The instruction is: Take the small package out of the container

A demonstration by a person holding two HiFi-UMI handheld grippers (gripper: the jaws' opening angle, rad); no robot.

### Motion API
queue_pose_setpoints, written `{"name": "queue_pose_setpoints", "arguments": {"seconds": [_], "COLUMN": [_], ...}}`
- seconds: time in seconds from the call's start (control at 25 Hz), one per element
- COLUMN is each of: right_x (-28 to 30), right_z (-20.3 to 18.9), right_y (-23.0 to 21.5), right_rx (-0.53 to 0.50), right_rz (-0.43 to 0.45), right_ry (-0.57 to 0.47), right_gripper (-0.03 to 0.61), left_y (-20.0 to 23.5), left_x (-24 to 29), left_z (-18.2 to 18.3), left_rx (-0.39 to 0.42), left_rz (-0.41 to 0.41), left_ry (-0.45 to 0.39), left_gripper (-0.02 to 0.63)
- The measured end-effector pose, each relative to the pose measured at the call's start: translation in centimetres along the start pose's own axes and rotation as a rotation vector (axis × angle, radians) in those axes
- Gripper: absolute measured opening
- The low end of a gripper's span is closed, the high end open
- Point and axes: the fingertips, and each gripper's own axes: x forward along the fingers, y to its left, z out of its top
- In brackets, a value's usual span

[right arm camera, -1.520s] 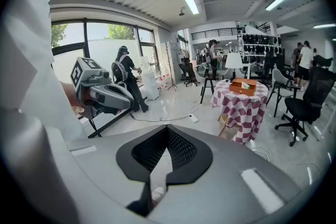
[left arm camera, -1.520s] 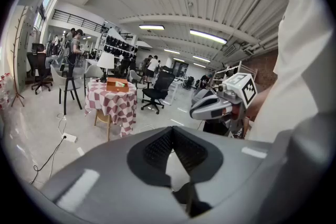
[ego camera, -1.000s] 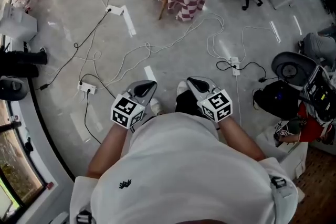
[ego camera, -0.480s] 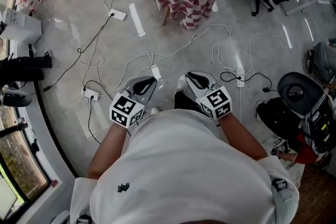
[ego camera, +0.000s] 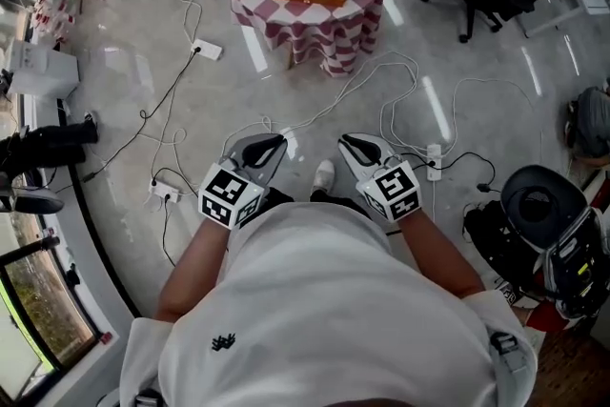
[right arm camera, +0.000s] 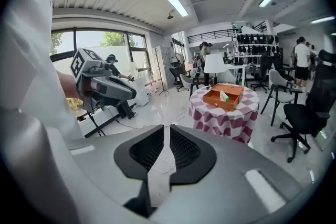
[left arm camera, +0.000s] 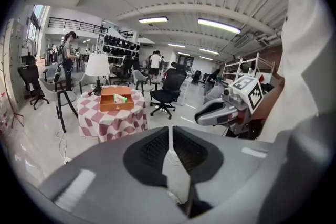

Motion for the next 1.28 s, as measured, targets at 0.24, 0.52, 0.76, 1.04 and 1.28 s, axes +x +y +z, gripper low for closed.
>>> {"name": "queue_pose_setpoints", "arguments": {"seconds": [0.24, 0.52, 0.76, 1.04, 1.28], "right_x": [-0.6, 0.0, 0.3, 2.7, 4.7], "right_z": [-0.3, 0.9, 2.9, 5.8, 7.0], "right_y": [-4.1, -7.4, -11.6, -15.2, -16.6], "right_rx": [0.045, 0.042, 0.116, 0.195, 0.265], "right_rz": [-0.038, -0.129, -0.265, -0.387, -0.496], "right_ry": [-0.003, -0.013, -0.019, -0.024, -0.020], "right_gripper": [0.034, 0.034, 0.034, 0.034, 0.034], "left_y": [0.7, 4.2, 9.6, 18.5, 24.9], "left_x": [3.8, 7.6, 12.0, 18.4, 23.5], "left_z": [2.5, 4.7, 7.1, 11.5, 14.5], "left_rx": [0.026, 0.068, 0.174, 0.366, 0.535], "left_rz": [-0.035, -0.085, -0.158, -0.224, -0.289], "left_ry": [0.017, 0.012, 0.061, 0.134, 0.194], "left_gripper": [0.060, 0.060, 0.060, 0.094, 0.119]}}
